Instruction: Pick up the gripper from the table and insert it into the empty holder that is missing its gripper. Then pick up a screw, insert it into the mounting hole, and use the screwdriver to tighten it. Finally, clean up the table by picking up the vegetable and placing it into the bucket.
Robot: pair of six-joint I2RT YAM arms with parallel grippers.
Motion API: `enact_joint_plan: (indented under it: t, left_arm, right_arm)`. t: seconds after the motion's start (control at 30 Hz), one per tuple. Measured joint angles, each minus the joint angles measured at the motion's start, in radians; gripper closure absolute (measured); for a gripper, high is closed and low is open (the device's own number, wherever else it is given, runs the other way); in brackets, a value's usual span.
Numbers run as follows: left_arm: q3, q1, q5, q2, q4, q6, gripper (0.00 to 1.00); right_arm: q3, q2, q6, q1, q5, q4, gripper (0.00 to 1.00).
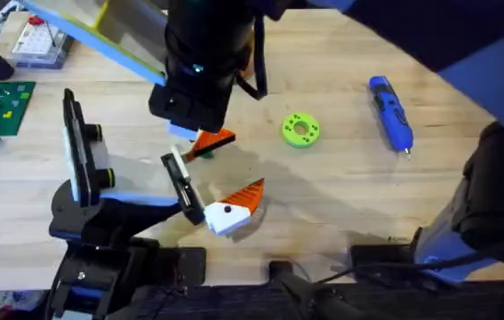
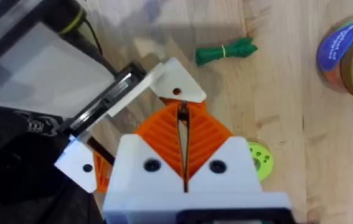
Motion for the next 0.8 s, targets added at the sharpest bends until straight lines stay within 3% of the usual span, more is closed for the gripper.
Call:
enact_joint_plan:
  t: [0.8]
  left_arm:
    - [0.000,0.000,0.000,0.000,0.000,0.000,0.015]
  right_arm:
    - [0.000,0.048,0.000,0.000,0.000,-0.017,0.995]
